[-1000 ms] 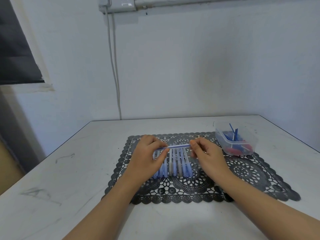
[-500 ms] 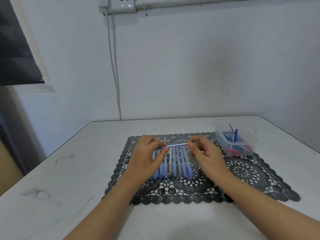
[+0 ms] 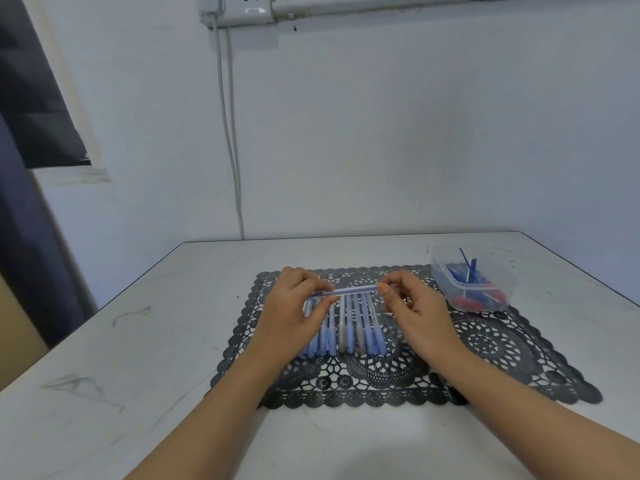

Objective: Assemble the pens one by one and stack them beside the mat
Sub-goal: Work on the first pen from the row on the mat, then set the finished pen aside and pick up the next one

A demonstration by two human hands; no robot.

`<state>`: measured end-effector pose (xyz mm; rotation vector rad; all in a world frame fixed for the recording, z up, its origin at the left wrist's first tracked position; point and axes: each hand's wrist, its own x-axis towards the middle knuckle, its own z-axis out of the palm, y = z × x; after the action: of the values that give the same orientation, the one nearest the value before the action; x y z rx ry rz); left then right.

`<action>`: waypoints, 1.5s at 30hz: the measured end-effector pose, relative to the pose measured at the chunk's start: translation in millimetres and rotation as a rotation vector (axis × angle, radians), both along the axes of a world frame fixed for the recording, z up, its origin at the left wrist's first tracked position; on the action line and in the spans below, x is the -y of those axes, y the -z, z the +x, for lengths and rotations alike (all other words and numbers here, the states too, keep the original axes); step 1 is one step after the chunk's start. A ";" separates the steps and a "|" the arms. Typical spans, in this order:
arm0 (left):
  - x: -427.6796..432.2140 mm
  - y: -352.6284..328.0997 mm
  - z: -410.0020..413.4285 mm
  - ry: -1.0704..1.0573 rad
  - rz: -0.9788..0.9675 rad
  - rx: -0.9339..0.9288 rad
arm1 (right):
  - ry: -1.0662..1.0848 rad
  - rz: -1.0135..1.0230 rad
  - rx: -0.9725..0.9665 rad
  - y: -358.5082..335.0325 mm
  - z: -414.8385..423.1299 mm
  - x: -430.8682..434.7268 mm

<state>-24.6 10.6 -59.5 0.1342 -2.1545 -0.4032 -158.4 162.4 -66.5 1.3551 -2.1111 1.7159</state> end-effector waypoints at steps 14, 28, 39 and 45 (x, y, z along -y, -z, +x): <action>2.1 0.1 -0.4 0.012 -0.152 -0.073 | -0.004 0.009 0.028 -0.8 3.1 -0.1; 12.9 -0.2 2.7 -0.047 -0.256 0.034 | 0.029 0.008 0.136 0.1 -3.7 -0.9; 65.9 -1.3 27.6 -0.562 0.548 -0.006 | 0.087 0.491 -0.190 4.5 -7.1 -1.6; 76.9 9.0 34.1 -0.604 0.729 -0.007 | 0.097 0.588 -0.232 3.7 -8.1 -1.4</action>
<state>9.5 -66.3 -68.5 1.1486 -1.7479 -0.7963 -166.5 163.8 -70.2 1.4486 -2.5867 0.8711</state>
